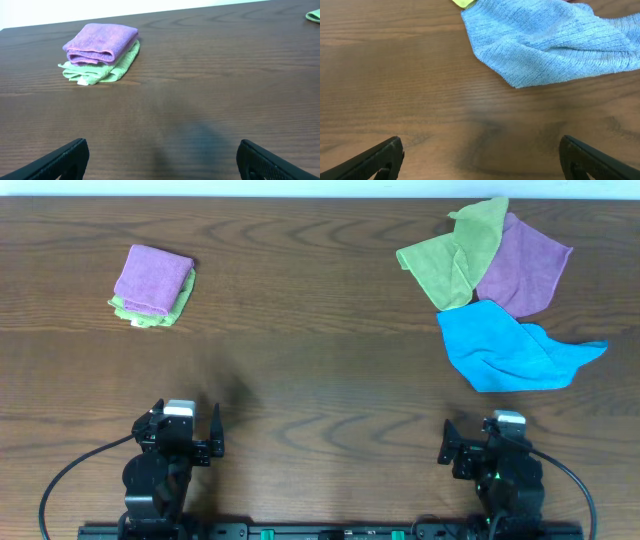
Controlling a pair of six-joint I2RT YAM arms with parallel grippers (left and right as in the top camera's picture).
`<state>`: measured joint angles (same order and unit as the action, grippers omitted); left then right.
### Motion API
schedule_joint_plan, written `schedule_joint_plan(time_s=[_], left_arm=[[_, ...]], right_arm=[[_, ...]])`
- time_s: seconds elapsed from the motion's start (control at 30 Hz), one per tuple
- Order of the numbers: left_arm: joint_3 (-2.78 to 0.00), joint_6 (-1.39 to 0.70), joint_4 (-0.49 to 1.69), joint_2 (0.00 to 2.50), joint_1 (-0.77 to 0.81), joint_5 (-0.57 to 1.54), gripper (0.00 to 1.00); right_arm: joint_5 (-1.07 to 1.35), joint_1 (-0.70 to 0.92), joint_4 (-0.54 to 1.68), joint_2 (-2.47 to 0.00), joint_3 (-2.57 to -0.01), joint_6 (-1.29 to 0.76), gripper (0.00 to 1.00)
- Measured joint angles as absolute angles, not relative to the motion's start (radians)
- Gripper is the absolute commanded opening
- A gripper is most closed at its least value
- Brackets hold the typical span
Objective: Fold the cloth
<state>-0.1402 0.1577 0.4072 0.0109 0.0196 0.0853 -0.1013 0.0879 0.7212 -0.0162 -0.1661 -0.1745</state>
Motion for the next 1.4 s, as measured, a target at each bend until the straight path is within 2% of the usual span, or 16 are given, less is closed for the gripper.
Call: schedule_joint_plan(time_s=[1.0, 1.4], left_arm=[[-0.14, 0.158, 0.407, 0.011, 0.02, 0.085, 0.96], [-0.14, 0.158, 0.407, 0.011, 0.02, 0.082, 0.95]], right_arm=[[-0.096, 0.088, 0.708, -0.016, -0.166, -0.177, 0.99], [0.106, 0.088, 0.478, -0.015, -0.162, -0.664, 0.99]])
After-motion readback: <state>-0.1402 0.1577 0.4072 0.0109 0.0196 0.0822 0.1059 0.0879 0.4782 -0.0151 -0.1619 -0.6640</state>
